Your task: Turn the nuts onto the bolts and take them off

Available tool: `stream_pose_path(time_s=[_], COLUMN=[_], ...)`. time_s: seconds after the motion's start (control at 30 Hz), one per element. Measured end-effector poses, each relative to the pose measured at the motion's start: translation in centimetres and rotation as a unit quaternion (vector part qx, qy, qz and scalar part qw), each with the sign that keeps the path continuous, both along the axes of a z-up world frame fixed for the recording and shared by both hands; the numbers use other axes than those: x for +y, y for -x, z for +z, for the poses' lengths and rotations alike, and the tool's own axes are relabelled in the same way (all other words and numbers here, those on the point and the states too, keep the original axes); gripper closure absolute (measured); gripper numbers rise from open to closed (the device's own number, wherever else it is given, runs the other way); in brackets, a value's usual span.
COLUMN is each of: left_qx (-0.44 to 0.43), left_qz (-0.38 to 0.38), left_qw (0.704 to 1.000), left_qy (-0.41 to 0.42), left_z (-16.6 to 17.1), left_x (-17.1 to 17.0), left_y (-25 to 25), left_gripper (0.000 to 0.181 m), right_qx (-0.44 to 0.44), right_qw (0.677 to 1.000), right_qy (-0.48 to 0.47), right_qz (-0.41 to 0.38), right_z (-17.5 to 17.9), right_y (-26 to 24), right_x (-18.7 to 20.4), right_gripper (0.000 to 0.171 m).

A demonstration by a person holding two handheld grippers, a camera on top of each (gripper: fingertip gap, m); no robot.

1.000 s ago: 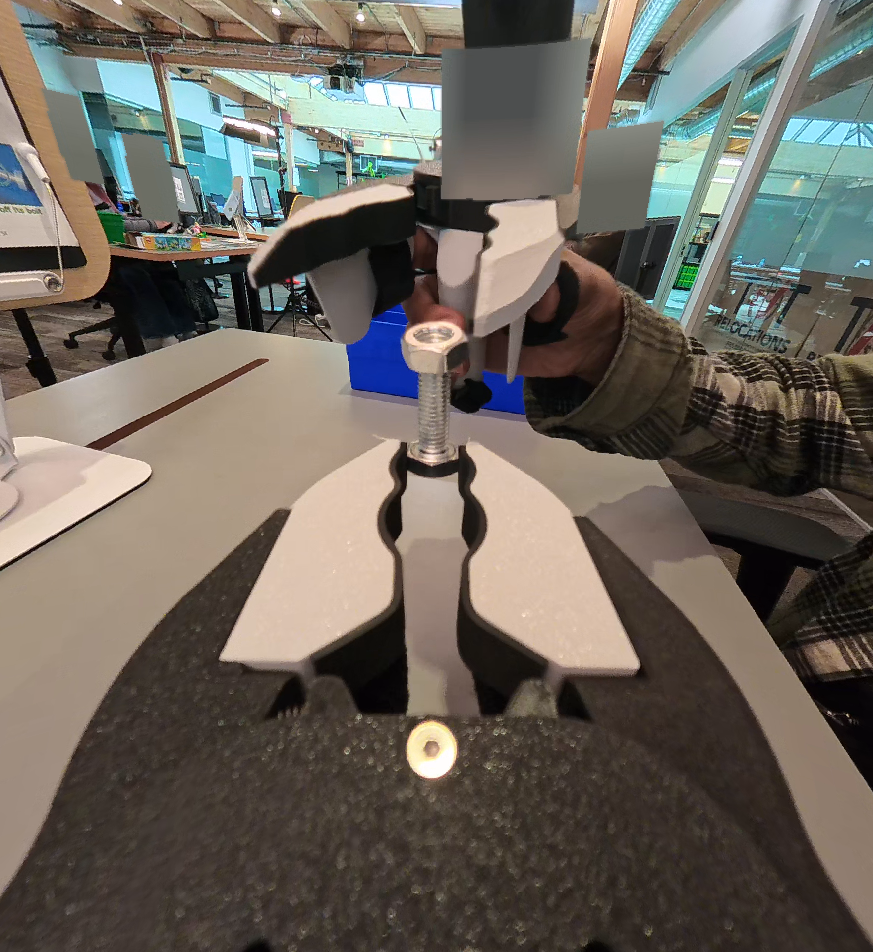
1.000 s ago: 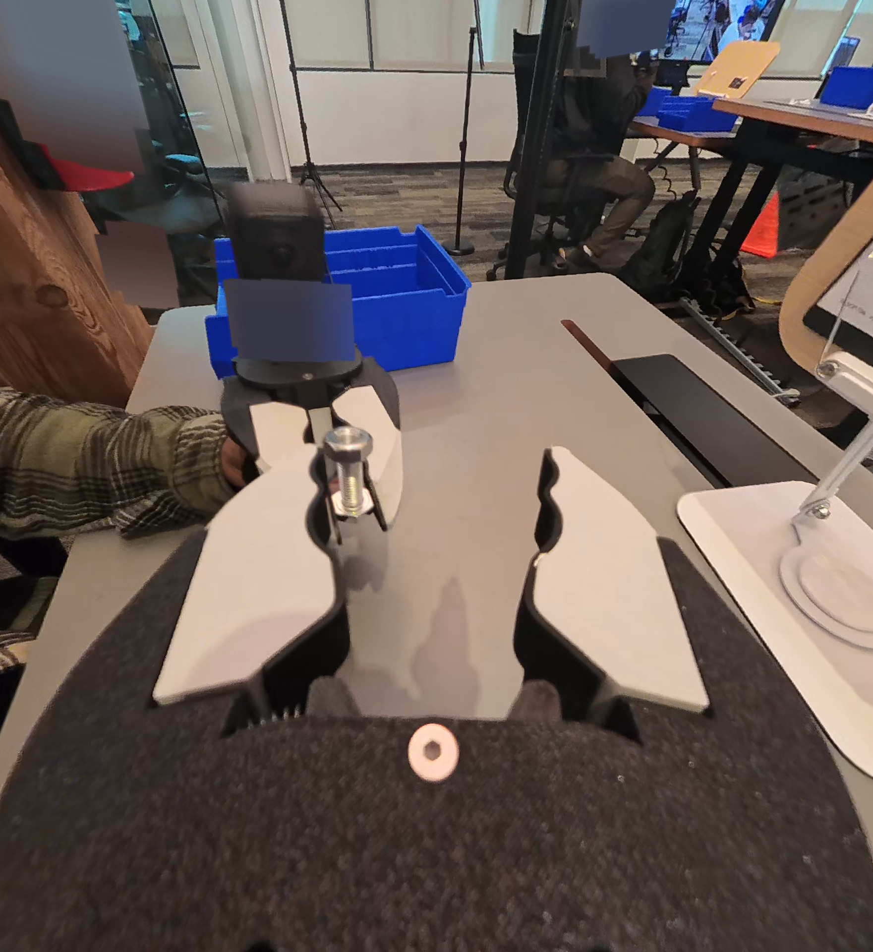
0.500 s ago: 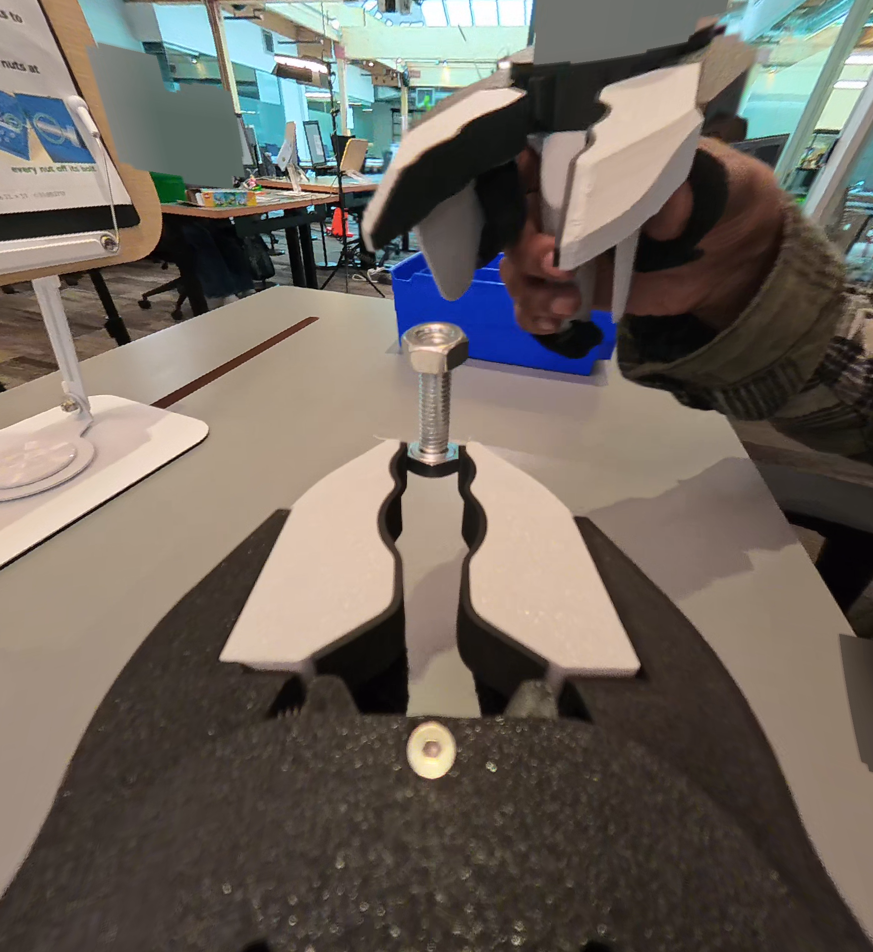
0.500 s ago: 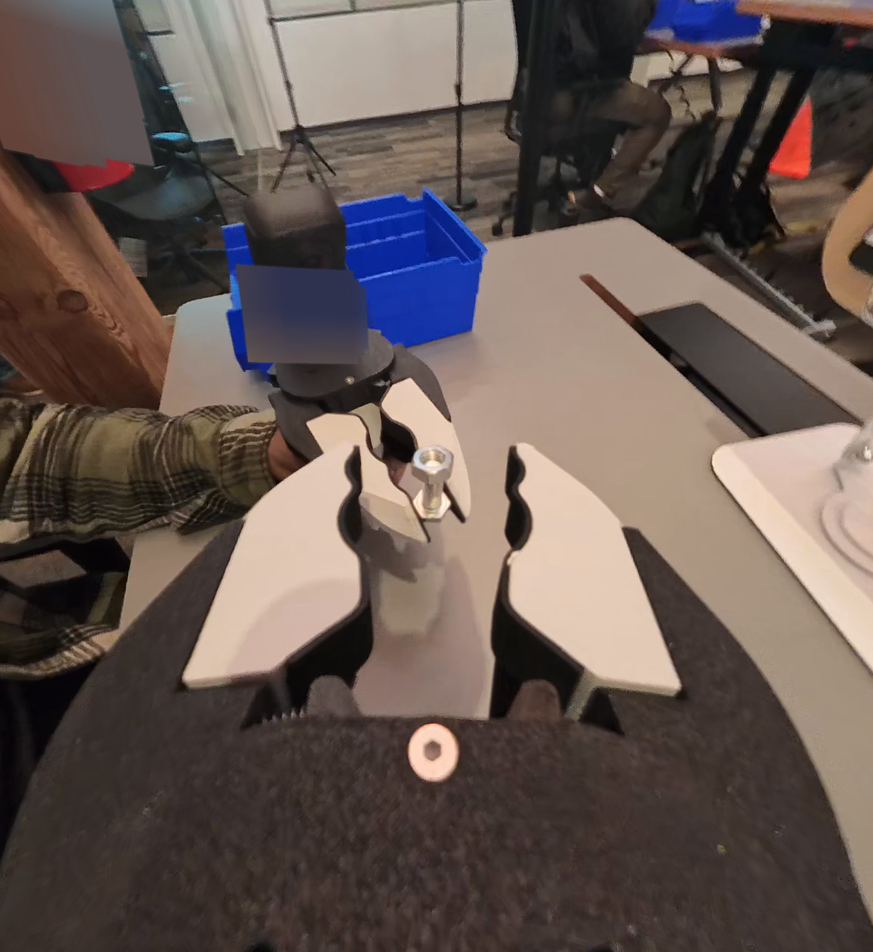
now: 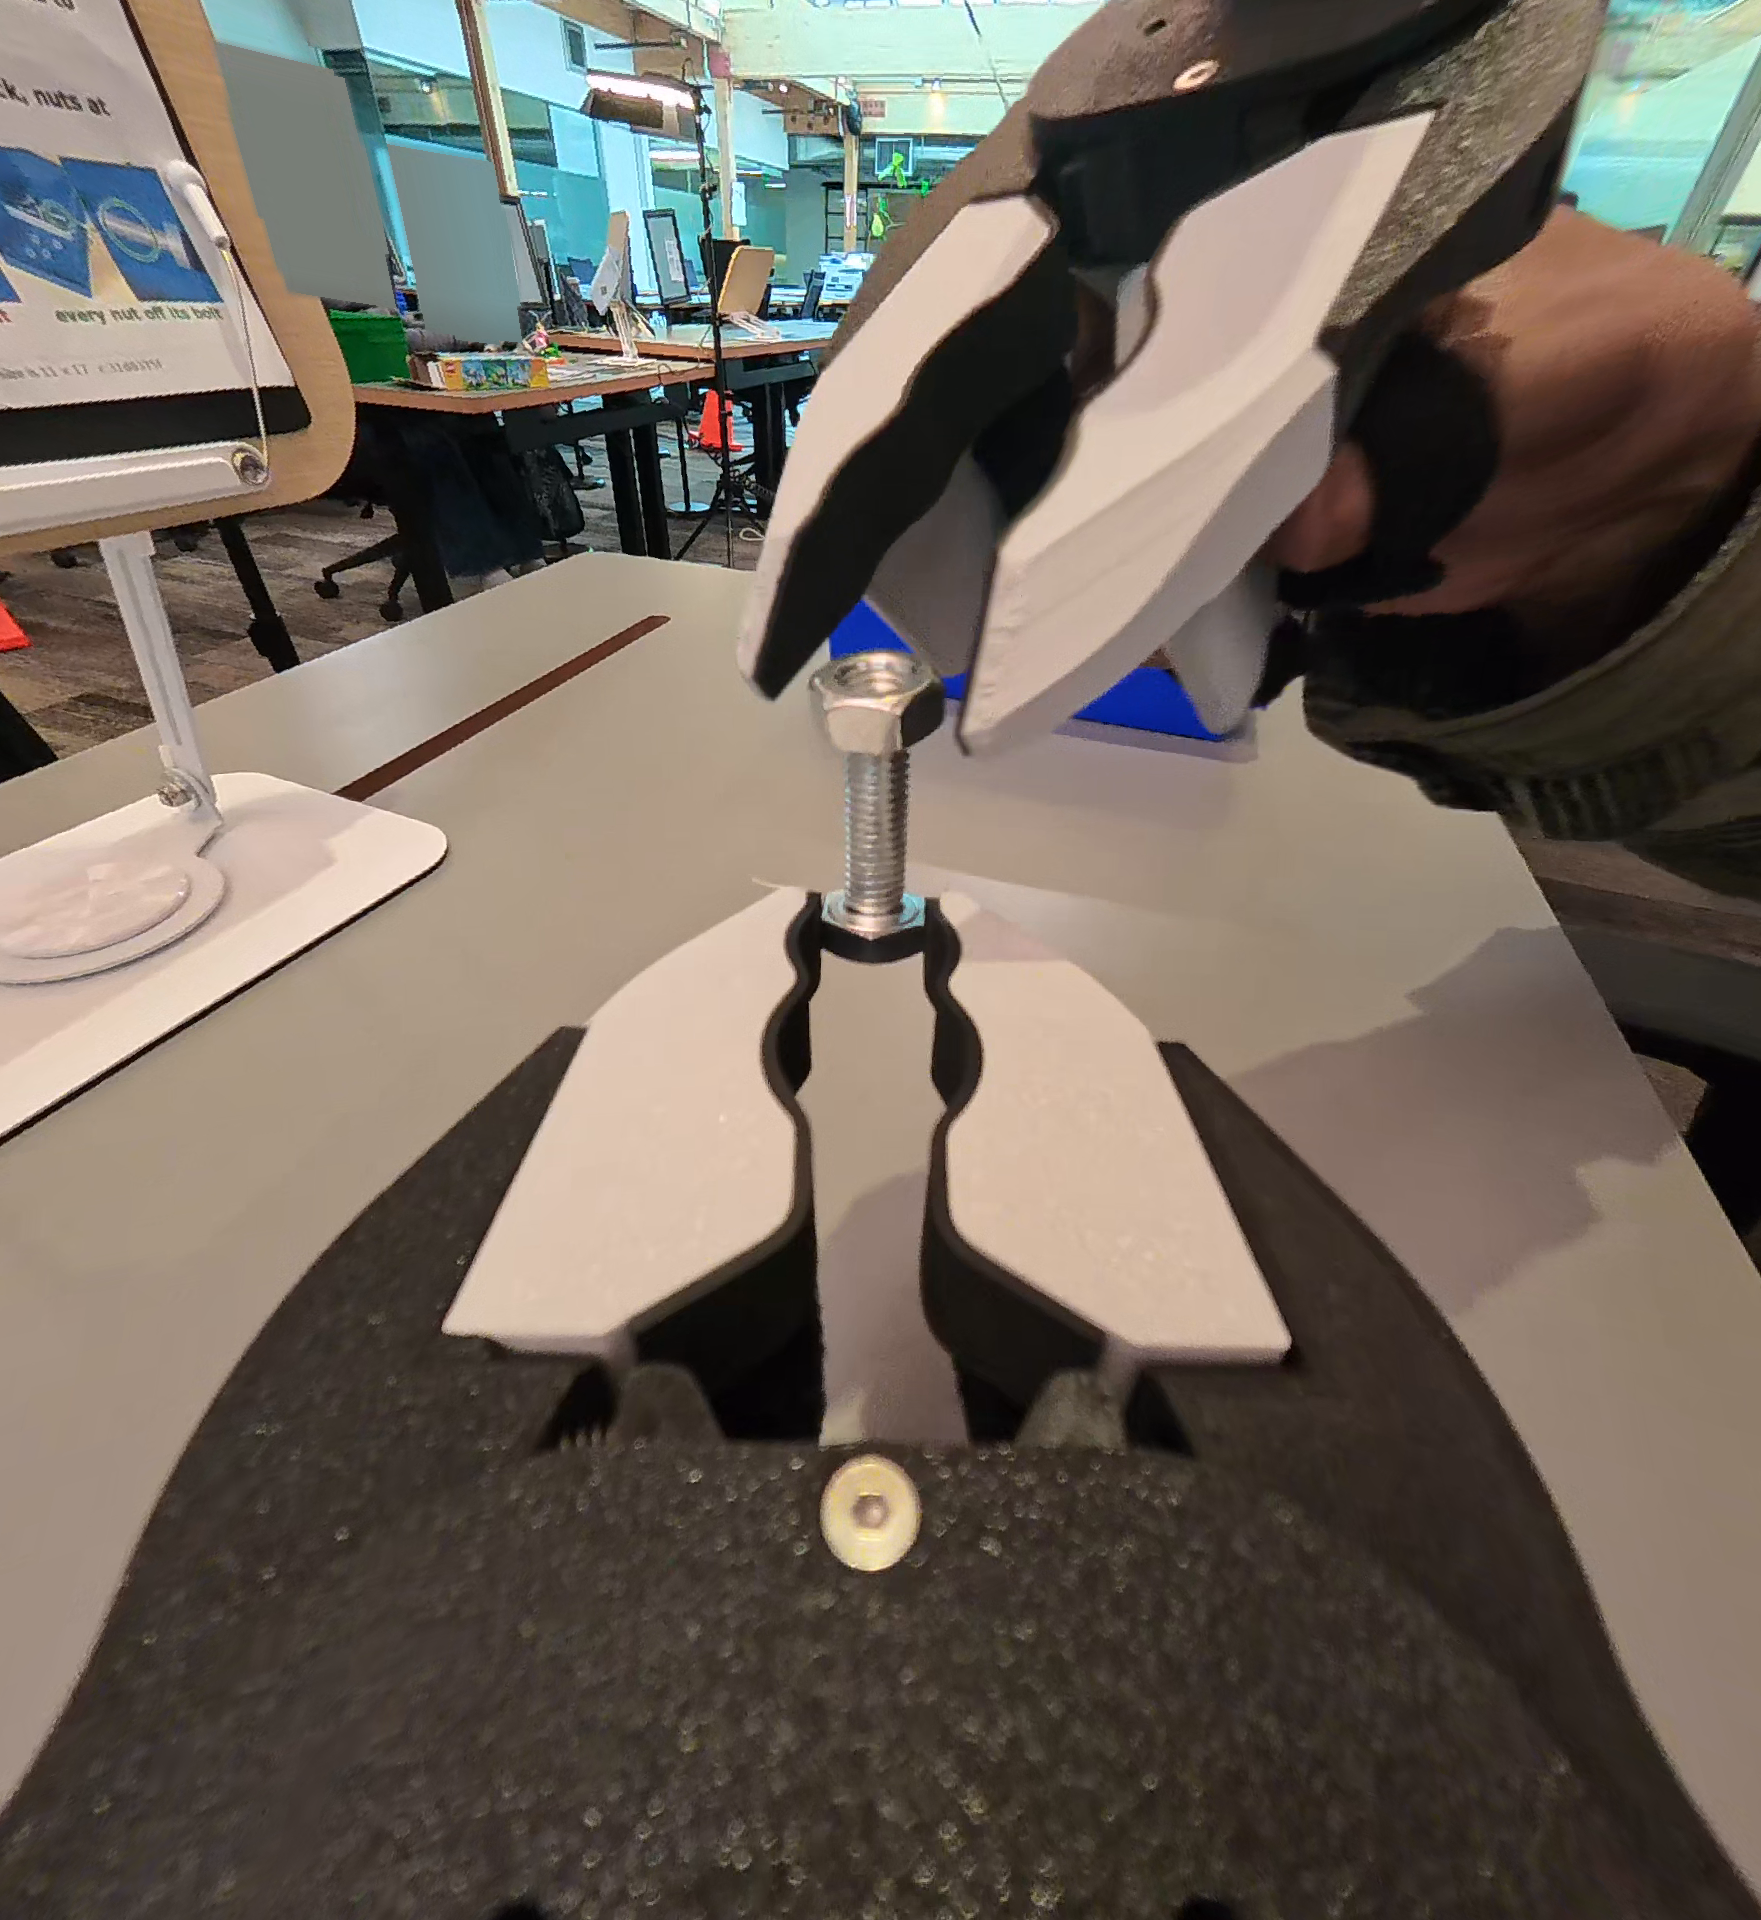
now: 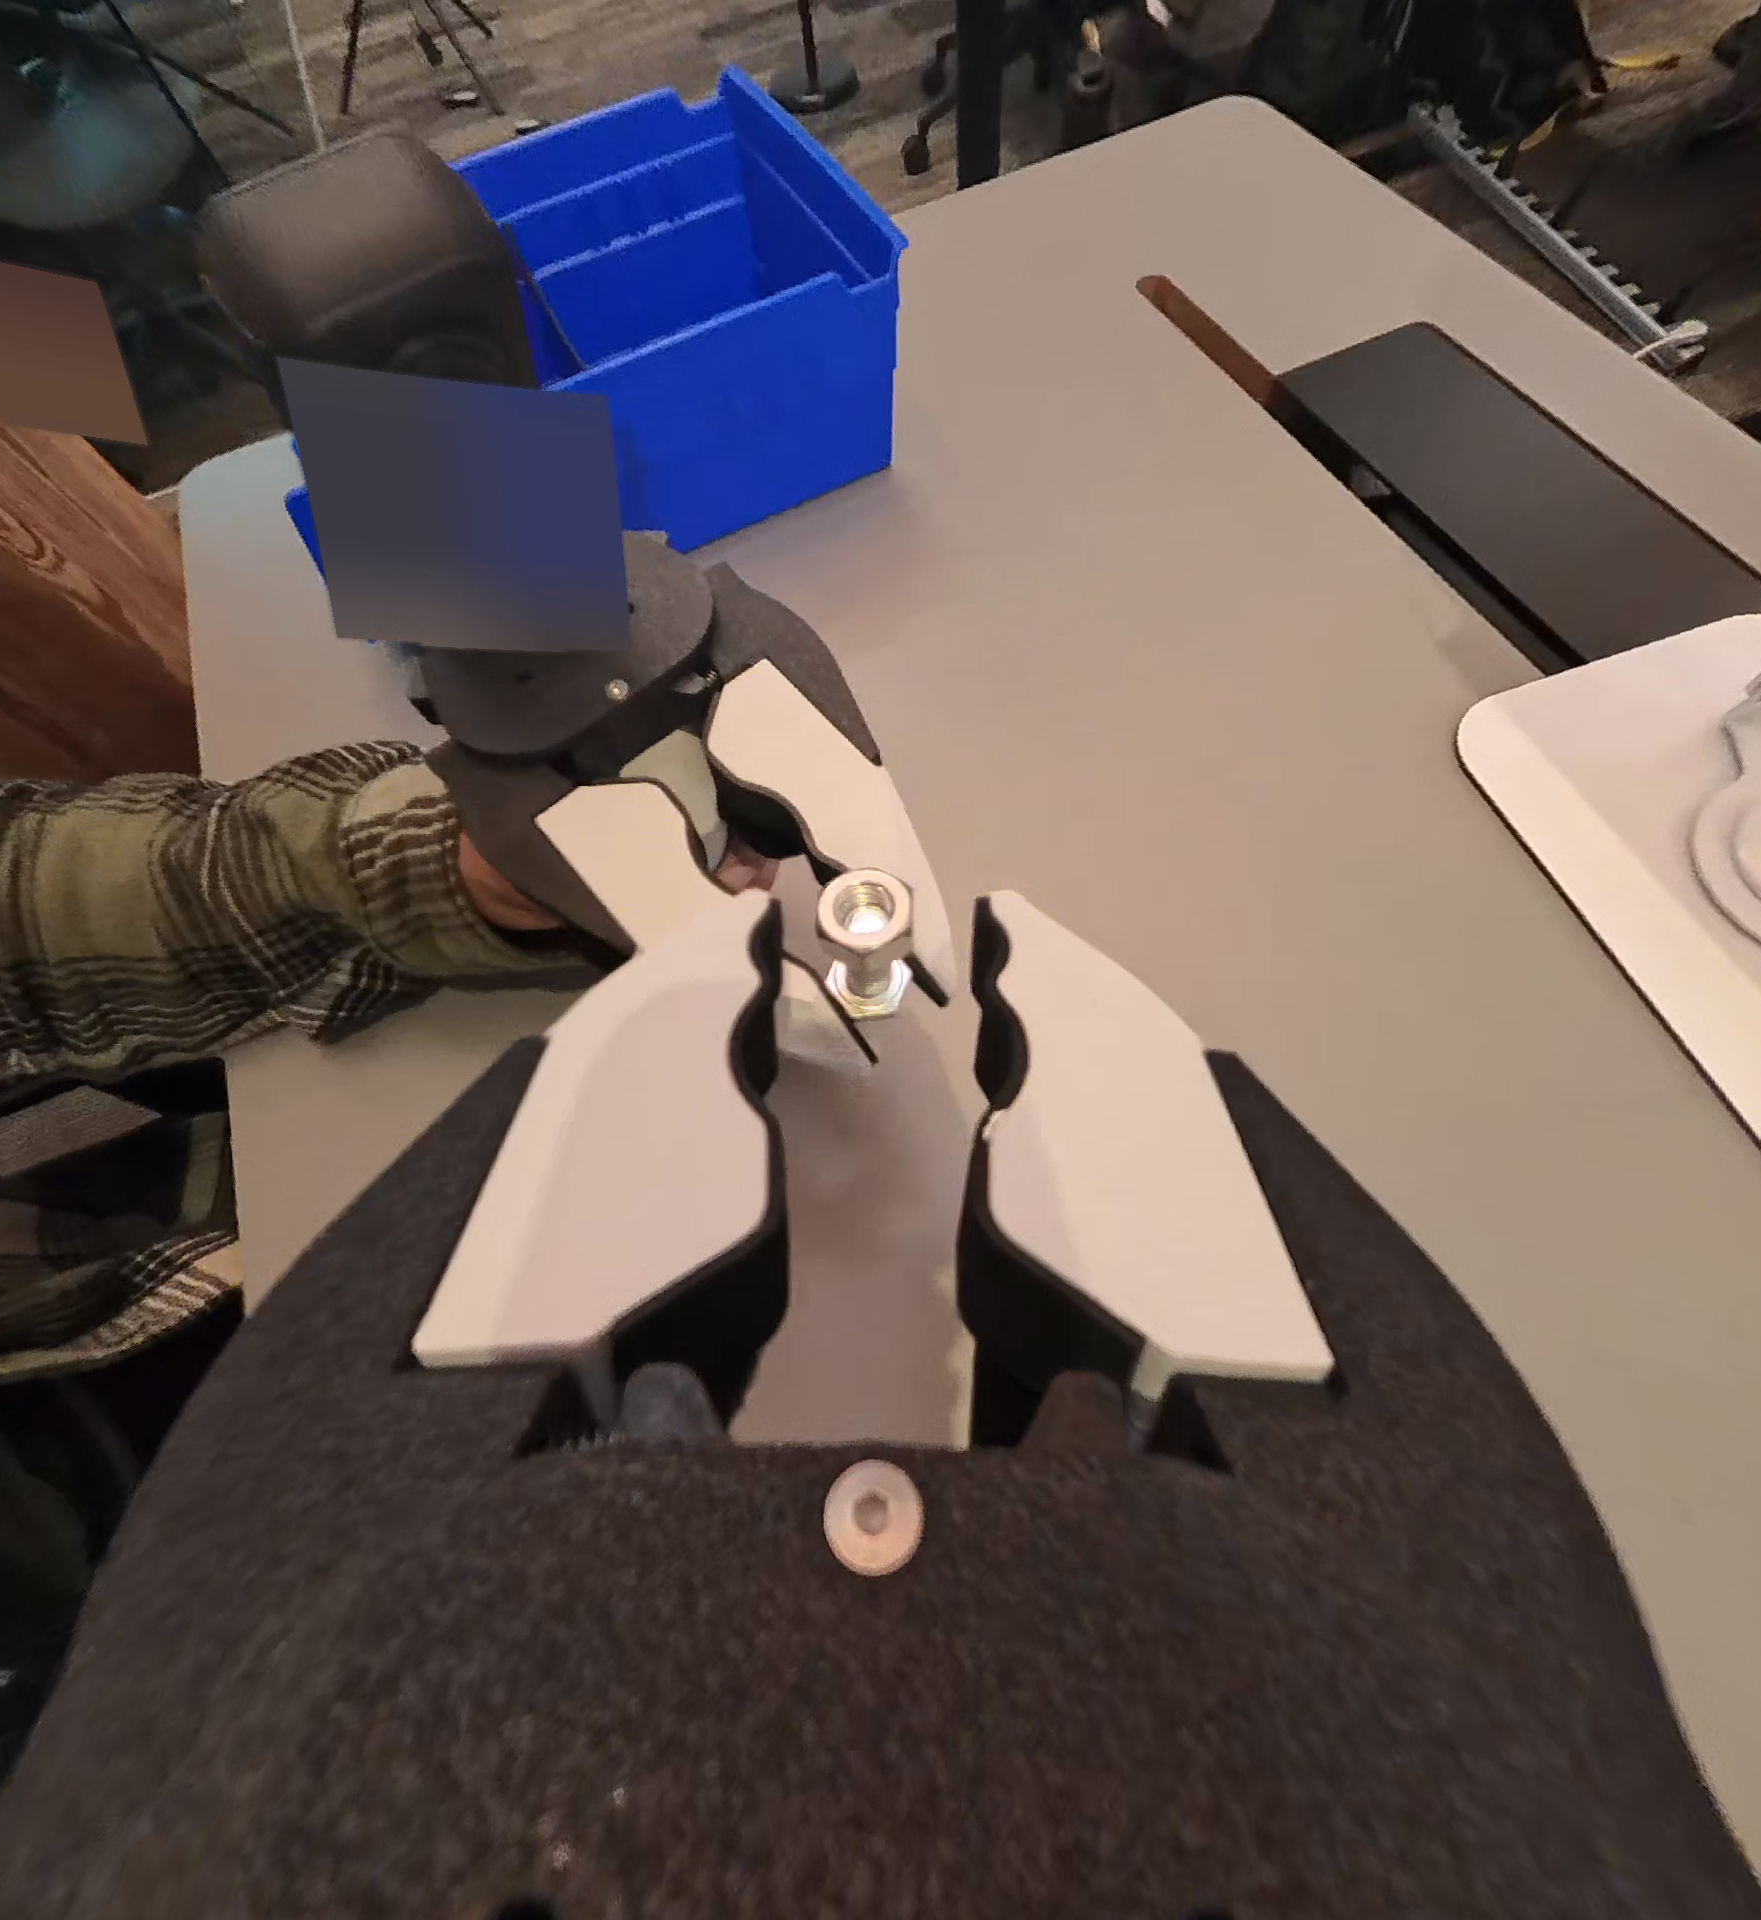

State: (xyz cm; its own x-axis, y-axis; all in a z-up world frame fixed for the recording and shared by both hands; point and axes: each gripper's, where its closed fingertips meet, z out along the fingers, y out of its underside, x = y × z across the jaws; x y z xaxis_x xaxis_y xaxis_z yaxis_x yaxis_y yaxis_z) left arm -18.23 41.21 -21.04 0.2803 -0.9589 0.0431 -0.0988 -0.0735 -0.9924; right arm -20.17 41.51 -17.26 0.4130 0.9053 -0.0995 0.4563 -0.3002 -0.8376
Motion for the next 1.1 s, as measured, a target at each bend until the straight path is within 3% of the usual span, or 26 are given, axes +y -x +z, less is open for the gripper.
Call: stream_pose_path(time_s=[0.03,0.17,0.6,0.83,1.1], left_qx=[-0.001,-0.007,-0.043,-0.051,-0.044], left_qz=[0.0,-0.005,-0.059,-0.083,-0.083], left_qw=[1.0,1.0,0.997,0.995,0.995], left_qy=[-0.002,-0.001,-0.002,-0.012,-0.014], left_z=[0.1,0.3,1.3,1.7,1.5], left_x=[0.0,-0.1,-1.7,-2.7,-2.7], left_y=[0.0,0.1,-0.3,-0.5,-0.8], left_gripper=[0.163,0.163,0.163,0.163,0.163], right_qx=[0.002,0.022,0.085,0.146,0.144], right_qw=[1.0,0.998,0.97,0.944,0.932], right_qy=[0.0,-0.013,-0.082,-0.077,-0.056], right_qz=[0.007,0.053,0.212,0.284,0.327], right_z=[0.0,0.4,1.4,1.9,1.5], right_y=[0.1,0.3,0.1,-0.1,-0.4], right_x=[0.0,-0.3,-2.1,-3.2,-3.4], right_gripper=[0.142,0.154,0.154,0.154,0.154])
